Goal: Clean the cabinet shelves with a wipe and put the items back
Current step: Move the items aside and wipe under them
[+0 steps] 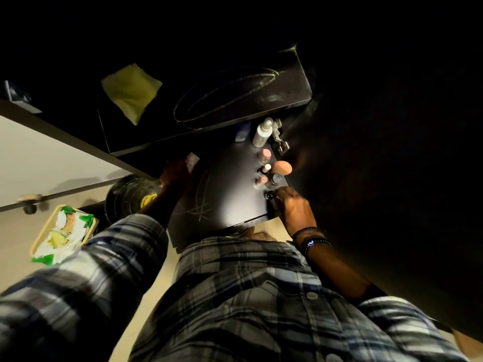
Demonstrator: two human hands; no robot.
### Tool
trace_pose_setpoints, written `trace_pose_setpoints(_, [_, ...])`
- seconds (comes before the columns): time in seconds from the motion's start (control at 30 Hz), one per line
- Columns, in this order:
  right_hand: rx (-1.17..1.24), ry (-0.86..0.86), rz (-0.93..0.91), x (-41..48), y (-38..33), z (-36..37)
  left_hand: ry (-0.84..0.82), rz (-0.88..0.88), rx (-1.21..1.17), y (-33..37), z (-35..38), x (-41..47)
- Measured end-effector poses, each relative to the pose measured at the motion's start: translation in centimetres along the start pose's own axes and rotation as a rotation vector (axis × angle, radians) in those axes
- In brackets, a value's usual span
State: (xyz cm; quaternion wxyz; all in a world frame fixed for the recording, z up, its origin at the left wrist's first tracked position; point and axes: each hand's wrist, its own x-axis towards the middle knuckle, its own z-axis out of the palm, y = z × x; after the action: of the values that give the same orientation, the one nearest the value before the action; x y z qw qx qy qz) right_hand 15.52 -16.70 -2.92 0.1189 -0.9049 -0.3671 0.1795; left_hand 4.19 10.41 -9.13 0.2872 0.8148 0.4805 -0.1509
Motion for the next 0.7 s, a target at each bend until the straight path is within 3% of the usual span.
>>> trace_pose_setpoints(0.47, [0.054,0.033,-0.056,0.9,-1.8,-0.4,-0.084,0.188,-0.077,11.2,3.2,-3.9])
trace_pose_setpoints(0.57, [0.068,0.053,-0.042,0.7,-1.7,-0.5,-0.105,0.179,-0.163,11.6,3.6,-3.9])
trace_pose_setpoints(0.7, [0.153,0.148,-0.055,0.7,-2.6,-1.3,-0.191,0.14,-0.27,6.0,6.8,-1.9])
